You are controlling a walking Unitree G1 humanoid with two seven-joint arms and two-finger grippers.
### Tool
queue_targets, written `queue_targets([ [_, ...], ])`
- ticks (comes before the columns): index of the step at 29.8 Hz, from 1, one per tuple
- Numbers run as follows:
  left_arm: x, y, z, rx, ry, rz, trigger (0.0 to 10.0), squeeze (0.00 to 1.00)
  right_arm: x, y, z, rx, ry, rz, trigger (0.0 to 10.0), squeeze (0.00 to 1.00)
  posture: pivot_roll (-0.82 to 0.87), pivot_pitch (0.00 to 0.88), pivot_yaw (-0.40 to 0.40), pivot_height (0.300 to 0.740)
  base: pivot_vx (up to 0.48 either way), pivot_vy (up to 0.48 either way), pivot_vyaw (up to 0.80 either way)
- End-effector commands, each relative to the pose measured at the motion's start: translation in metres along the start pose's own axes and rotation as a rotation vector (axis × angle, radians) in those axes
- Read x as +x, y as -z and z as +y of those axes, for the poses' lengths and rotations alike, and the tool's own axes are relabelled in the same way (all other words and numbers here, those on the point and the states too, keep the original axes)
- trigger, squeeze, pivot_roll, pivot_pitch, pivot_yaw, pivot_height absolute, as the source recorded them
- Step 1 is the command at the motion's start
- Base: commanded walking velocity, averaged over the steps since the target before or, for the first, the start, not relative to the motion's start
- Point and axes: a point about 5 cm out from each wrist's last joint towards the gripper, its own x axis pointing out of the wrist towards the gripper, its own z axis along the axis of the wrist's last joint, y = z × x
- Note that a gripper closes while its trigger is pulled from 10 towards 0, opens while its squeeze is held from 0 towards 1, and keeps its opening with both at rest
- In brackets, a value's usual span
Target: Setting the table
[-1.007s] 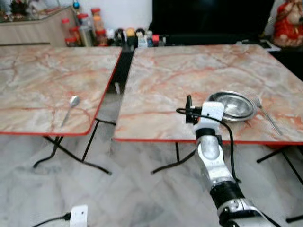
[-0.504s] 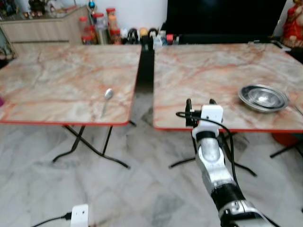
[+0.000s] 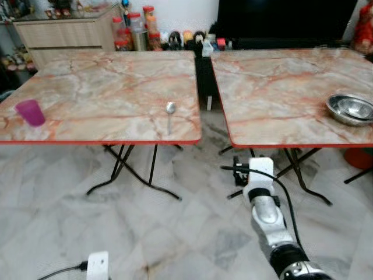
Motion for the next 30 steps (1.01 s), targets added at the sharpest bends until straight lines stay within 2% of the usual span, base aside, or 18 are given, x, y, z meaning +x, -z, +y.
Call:
queue_targets([
  [1,0.0,0.001,0.001,0.007,-0.007,0.008,10.0,0.0,-0.001,0.005,0.002,-0.006,-0.019,0.029,10.0,0.0,0.0,0.0,0.01,0.719,0.0,0.401,0.0],
  [2,0.0,0.001,0.001,0.007,-0.007,0.008,10.0,0.0,-0.001,0.005,0.002,-0.006,-0.019,0.029,10.0,0.0,0.0,0.0,0.01,0.719,0.0,0.401,0.0],
  [5,0.0,0.0,0.002,0.009,-0.006,0.006,10.0,0.0,-0.02,0.045,-0.012,-0.011,0.003,0.229,10.0,0.0,0.0,0.0,0.012,0.719,0.0,0.405,0.0],
  [6,0.0,0.0,0.002,0.011,-0.006,0.004,10.0,0.0,-0.031,0.064,-0.018,-0.015,0.017,0.323,10.0,0.0,0.0,0.0,0.014,0.719,0.0,0.401,0.0],
  [8,0.0,-0.001,0.002,0.014,-0.006,0.002,10.0,0.0,-0.042,0.079,-0.024,-0.024,0.03,0.402,10.0,0.0,0.01,0.0,0.015,0.719,0.0,0.403,0.0],
  [14,0.001,-0.003,0.004,0.027,-0.008,-0.004,10.0,0.0,-0.068,0.108,-0.03,-0.039,0.018,0.557,10.0,0.0,0.01,0.0,0.023,0.719,0.0,0.377,0.0],
  [17,0.001,-0.004,0.005,0.046,-0.006,-0.013,10.0,0.0,-0.084,0.123,-0.034,-0.023,0.035,0.65,10.0,0.0,0.01,0.0,0.023,0.719,0.0,0.0,0.0],
  [24,0.001,-0.005,0.006,0.032,-0.003,-0.021,10.0,0.0,-0.1,0.136,-0.036,0.017,0.046,0.73,10.0,0.0,0.02,0.0,0.026,0.719,0.0,0.0,0.0],
  [30,0.001,-0.007,0.004,0.024,0.014,-0.027,10.0,0.0,-0.102,0.137,-0.037,0.041,0.063,0.731,10.0,0.0,0.01,0.0,0.029,0.719,0.0,0.0,0.0],
])
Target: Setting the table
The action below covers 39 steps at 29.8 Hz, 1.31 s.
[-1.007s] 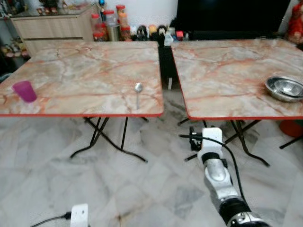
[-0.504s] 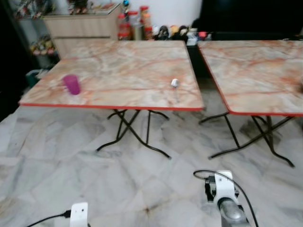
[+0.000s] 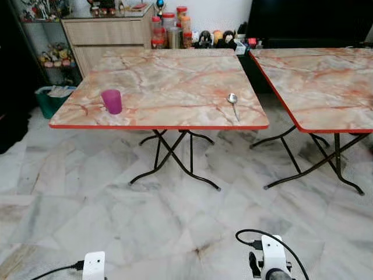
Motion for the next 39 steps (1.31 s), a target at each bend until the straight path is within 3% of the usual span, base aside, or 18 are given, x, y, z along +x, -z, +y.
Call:
queue_targets([
  [1,0.0001,0.0,0.0001,0.008,0.005,0.003,10.0,0.0,0.0011,-0.0047,-0.0013,0.026,0.003,-0.012,10.0,0.0,0.01,0.0,0.029,0.719,0.0,0.0,0.0],
  [12,-0.0002,0.0008,-0.003,-0.003,0.003,0.003,10.0,0.0,0.002,-0.0075,-0.0011,0.069,0.003,-0.008,10.0,0.0,0.02,0.0,0.011,0.719,0.302,0.0,-0.12],
  [34,-0.0006,0.0034,-0.0034,-0.014,0.0,0.012,10.0,0.0,0.0023,-0.009,0.0002,0.061,0.011,-0.011,10.0,0.0,0.02,0.0,0.01,0.719,0.322,0.0,-0.05],
  [39,-0.0007,0.0036,-0.004,-0.012,0.002,0.013,10.0,0.0,0.0023,-0.0095,0.0009,0.064,0.004,-0.013,10.0,0.0,0.02,0.0,0.008,0.719,0.325,0.0,-0.63],
])
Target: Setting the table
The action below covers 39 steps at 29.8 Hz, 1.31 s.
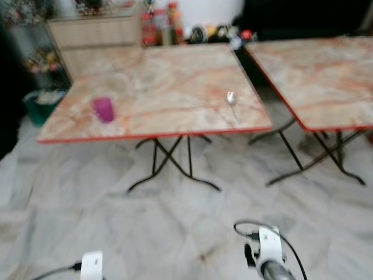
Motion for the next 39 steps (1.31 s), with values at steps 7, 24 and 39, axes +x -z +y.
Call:
queue_targets([
  [7,0.0,0.0005,-0.0016,0.004,0.002,0.008,10.0,0.0,0.0008,-0.0042,-0.001,-0.012,0.006,-0.014,10.0,0.0,0.02,0.0,0.007,0.719,0.325,0.0,-0.06],
  [24,-0.0001,0.0014,0.0001,0.013,0.002,0.01,10.0,0.0,0.0005,-0.0031,0.0018,-0.049,-0.003,-0.015,10.0,0.0,0.02,0.0,0.015,0.719,0.324,0.0,0.19],
  [39,-0.0001,0.002,0.0006,0.03,0.009,0.014,10.0,0.0,0.0005,-0.0041,0.0054,-0.082,-0.021,-0.02,10.0,0.0,0.02,0.0,0.017,0.719,0.323,0.0,0.13],
])
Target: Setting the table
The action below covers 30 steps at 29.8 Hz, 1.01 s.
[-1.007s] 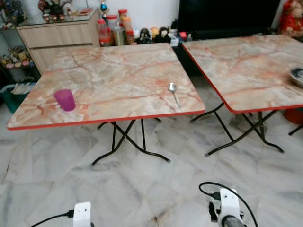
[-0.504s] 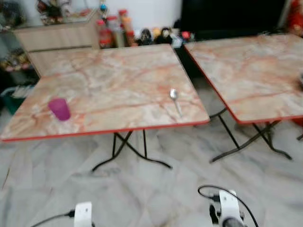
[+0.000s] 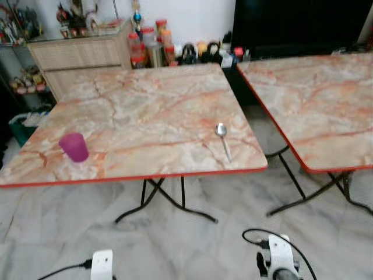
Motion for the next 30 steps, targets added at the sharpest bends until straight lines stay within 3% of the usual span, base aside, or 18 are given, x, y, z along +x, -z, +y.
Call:
queue_targets([
  [1,0.0,0.003,0.01,0.014,-0.022,0.017,10.0,0.0,0.001,-0.008,0.011,-0.006,-0.033,-0.029,10.0,0.0,0.02,0.0,0.017,0.719,0.322,0.0,0.55],
  [13,0.0,0.006,0.008,0.007,-0.024,0.027,10.0,0.0,0.002,-0.018,0.014,0.01,-0.041,-0.074,10.0,0.0,0.01,0.0,0.009,0.719,0.254,0.0,0.0],
  [19,0.0,0.005,0.007,0.001,-0.024,0.023,10.0,0.0,0.003,-0.033,0.019,-0.071,-0.077,-0.152,10.0,0.0,0.02,0.0,0.005,0.719,0.0,0.0,0.0],
  [21,0.0,0.005,0.009,-0.006,-0.028,0.02,10.0,0.0,0.001,-0.048,0.025,-0.15,-0.129,-0.255,10.0,0.0,0.01,0.0,0.004,0.719,0.0,0.0,0.0],
  [30,-0.001,0.007,0.007,0.001,-0.023,0.025,10.0,0.0,-0.007,-0.085,0.024,-0.133,-0.139,-0.517,10.0,0.0,0.0,0.0,0.007,0.719,0.0,0.0,0.0],
])
